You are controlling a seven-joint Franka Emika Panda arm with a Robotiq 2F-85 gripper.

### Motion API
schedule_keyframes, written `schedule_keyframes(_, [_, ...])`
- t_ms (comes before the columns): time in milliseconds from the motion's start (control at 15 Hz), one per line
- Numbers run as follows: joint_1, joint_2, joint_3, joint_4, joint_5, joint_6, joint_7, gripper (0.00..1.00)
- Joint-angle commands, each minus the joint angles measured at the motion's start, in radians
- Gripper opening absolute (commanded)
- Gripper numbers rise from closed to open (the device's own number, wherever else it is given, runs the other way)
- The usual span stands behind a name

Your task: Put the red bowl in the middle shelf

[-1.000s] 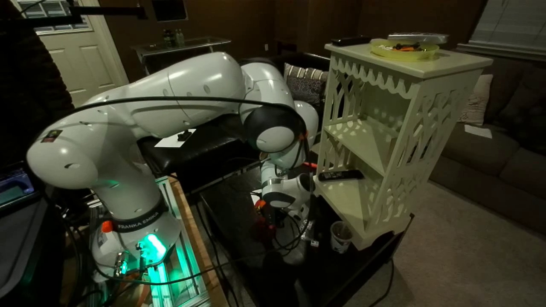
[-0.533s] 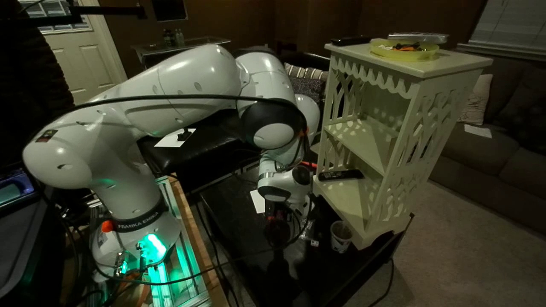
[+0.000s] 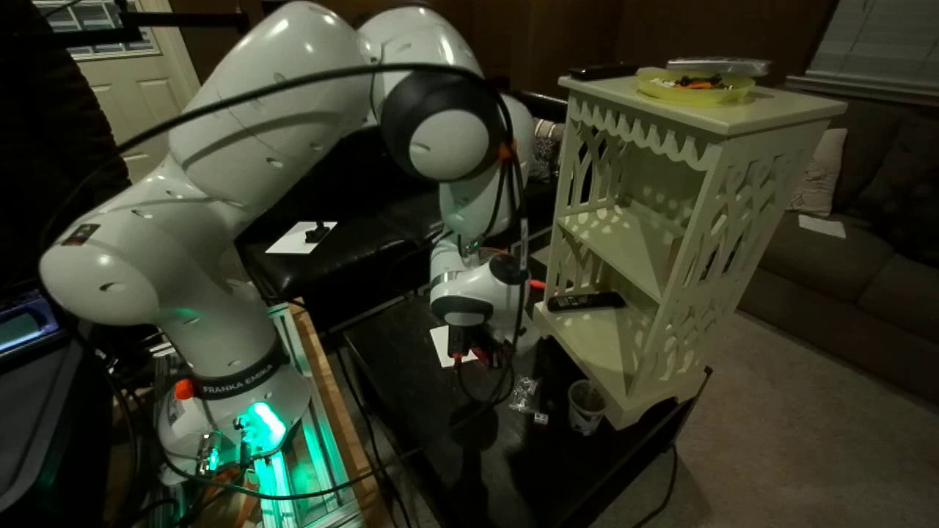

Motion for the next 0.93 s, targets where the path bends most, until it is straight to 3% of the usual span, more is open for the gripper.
schedule_keyframes(0, [0.004,-0.021,-0.008,-0.014,-0.026,-0.003,0.028,0.04])
schedule_keyframes(67, [0.006,-0.033,-0.010,-0.024,-0.026,-0.004,0.031,0.01])
schedule_keyframes(333, [-0.086,-0.047,0.104,-0.027,0.026,-0.056,0.132,0.01])
schedule_keyframes(533, [-0.096,-0.112,0.135,-0.057,0.061,-0.079,0.198,0.01])
schedule_keyframes(800, [-0.048,-0.246,0.116,-0.087,0.119,-0.189,0.240,0.01])
schedule_keyframes(867, [-0.078,-0.275,0.151,-0.096,0.135,-0.231,0.226,0.01])
